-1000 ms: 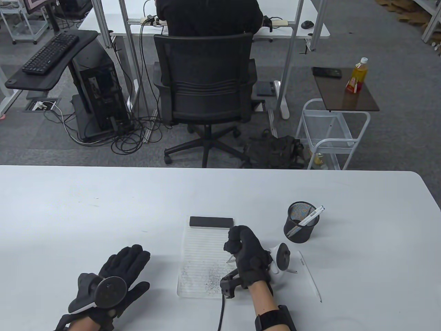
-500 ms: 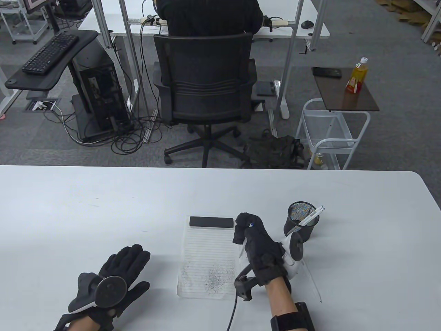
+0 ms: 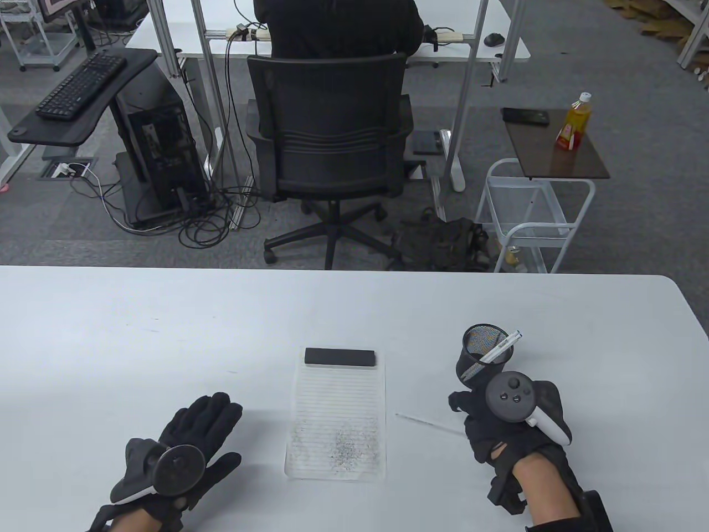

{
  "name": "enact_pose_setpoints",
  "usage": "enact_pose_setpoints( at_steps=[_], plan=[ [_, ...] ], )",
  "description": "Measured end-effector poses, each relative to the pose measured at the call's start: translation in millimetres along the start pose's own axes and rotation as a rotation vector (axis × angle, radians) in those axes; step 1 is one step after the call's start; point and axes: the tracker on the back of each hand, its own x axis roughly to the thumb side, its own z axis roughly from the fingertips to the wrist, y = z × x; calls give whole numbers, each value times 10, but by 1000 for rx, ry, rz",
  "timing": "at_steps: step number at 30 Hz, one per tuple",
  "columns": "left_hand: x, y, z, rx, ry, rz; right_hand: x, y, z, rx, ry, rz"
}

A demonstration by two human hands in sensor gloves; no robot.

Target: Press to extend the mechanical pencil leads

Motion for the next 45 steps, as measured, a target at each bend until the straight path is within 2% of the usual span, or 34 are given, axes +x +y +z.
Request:
enact_pose_setpoints(
  at_steps=[4, 10, 22, 35, 42, 43, 45],
  plan=[
    [-3, -4, -1, -5, 4, 1, -178, 88, -24, 45, 54, 210],
    [-5, 0, 1, -2, 5, 2, -404, 145, -83, 30, 126, 390],
    [-9, -4, -1, -7, 7, 2, -547, 255, -155, 8, 137, 485],
    [-8, -5, -6, -11, 8, -4, -537, 276, -155, -35, 78, 508],
    [-12, -5, -10, -15, 8, 2, -554, 239, -136, -16, 105, 484],
    [-13, -4, -9, -13, 8, 3, -556, 185, -122, -47, 111, 481],
    [-16, -3, -9, -11, 8, 4, -559, 48, -81, -177, 117, 414]
  ],
)
